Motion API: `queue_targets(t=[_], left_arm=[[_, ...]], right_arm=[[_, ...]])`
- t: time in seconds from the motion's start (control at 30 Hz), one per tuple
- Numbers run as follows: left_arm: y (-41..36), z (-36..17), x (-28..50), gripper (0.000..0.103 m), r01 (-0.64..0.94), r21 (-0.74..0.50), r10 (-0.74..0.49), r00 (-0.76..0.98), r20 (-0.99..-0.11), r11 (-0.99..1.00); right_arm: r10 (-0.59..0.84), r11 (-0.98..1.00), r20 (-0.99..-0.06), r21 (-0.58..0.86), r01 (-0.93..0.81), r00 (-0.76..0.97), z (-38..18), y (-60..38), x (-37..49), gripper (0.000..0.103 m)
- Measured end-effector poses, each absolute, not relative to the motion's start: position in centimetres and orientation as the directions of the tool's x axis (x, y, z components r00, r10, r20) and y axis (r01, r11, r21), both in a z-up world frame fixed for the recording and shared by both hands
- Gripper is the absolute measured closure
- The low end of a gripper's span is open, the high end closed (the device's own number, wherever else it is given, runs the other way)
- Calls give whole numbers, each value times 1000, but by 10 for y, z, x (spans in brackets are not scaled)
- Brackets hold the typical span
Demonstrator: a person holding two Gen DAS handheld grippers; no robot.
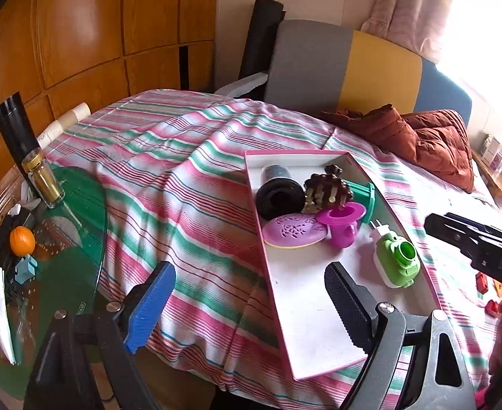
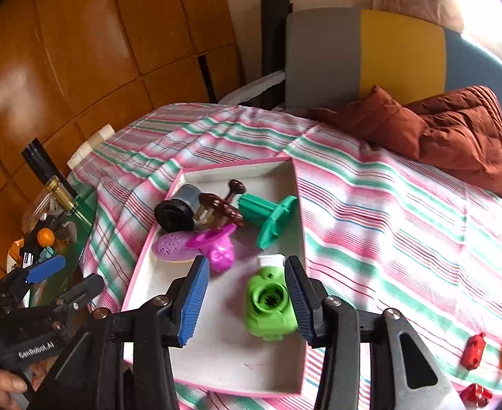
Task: Organize rigid objects
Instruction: 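Move both tools back toward the remaining loose toys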
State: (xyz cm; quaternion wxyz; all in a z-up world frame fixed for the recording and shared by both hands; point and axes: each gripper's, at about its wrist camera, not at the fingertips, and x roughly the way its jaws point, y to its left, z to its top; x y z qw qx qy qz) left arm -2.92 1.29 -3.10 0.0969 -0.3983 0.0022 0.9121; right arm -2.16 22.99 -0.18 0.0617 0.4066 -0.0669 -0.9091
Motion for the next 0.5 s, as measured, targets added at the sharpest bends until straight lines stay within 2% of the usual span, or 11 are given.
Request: queue_targets(t=[0.03, 0.07, 0.23, 0.5], left_arm=[[14, -30, -29, 12, -181, -71, 175, -663, -728, -981], [15, -30, -27, 11, -184, -70, 176, -663, -728, -980], [24, -27, -25, 11, -200, -56, 177, -661, -730, -978], [44, -24, -17, 11, -270, -43, 216, -652, -727, -962]], right_arm=[[-156, -985, -730, 170, 45, -666, -2, 235, -18, 40], [-146, -985, -726, 170, 31, -672, -1, 241, -14, 33], [-115, -981, -723, 190, -35, -682, -1, 276, 6, 32], [16, -962, -711, 182, -206, -703, 7, 352, 49, 32]])
